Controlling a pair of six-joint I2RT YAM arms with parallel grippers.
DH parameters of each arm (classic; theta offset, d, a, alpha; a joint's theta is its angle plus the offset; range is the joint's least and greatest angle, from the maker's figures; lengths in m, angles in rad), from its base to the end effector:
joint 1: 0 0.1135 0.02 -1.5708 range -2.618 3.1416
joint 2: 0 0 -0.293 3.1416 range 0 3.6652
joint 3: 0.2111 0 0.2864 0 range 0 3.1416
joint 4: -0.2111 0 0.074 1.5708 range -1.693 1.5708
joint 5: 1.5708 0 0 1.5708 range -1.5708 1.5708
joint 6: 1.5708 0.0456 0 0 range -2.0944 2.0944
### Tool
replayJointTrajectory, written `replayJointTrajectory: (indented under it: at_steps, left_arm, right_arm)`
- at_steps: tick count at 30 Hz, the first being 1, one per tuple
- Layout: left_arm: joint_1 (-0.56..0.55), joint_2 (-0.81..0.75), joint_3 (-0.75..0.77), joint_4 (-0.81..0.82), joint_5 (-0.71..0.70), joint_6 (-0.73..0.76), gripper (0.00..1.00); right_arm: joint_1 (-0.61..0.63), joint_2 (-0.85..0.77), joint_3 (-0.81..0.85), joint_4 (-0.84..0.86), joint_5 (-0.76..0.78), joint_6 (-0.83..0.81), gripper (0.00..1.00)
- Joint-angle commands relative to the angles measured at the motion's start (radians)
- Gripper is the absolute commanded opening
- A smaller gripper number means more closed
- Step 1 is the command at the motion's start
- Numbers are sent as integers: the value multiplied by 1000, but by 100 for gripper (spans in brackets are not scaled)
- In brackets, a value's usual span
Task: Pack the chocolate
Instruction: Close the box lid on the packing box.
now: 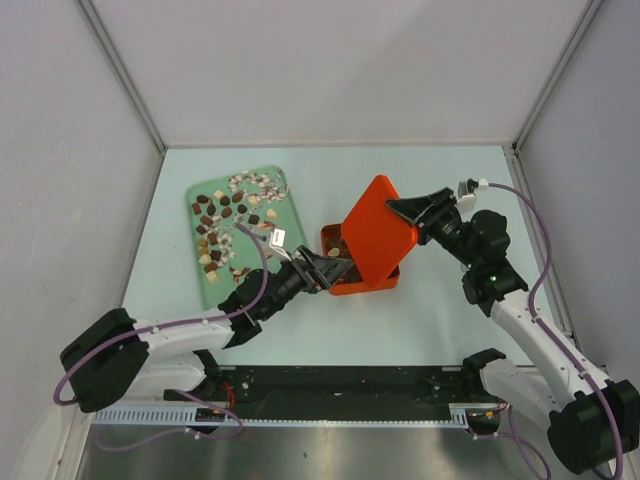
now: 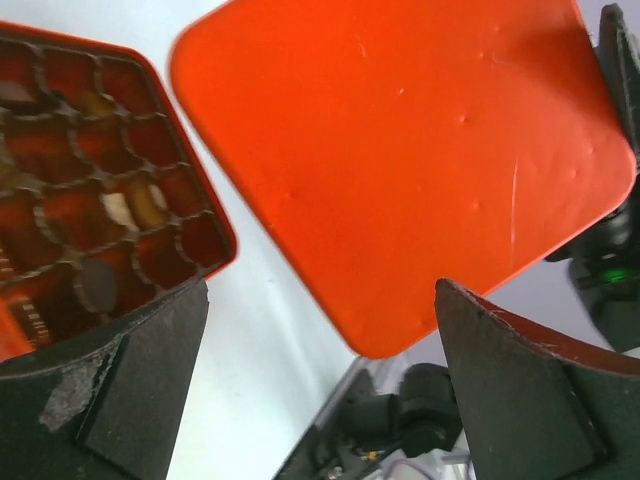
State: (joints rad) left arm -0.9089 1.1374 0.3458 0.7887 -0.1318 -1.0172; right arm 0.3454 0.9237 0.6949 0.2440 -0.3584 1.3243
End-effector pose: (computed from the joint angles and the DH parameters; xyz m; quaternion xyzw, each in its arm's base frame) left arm 0.1618 -0.1980 0.2220 -0.0847 0.7030 -0.5518 0.4406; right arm 0.2264 0.0985 0.3440 0.2125 0.6691 0.6036 0.3779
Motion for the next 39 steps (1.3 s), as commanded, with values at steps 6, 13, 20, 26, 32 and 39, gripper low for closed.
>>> replayJointTrajectory:
  at_steps: [6,13,20,26,32,39]
  left_arm:
    - [22,201,39,366,124,-185,100]
    - [25,300,59,447,152,-236,100]
    - [28,334,82,523,170,-287,99]
    - [28,346,71,570,172,-331,96]
    - [38,337,26,616,156,-366,85]
    - [65,318,-10,597,165,-379,69]
  right_arm:
    - [44,-19,-24,141,6,84,6]
    - [56,-26,-28,143,6,92,6]
    - [78,-25,-49,152,19,90,6]
    - [99,-16,-92,198,38,99,6]
    - [89,-31,-118,152,32,76,13]
    - [43,-46,-118,35,-1,-13,23]
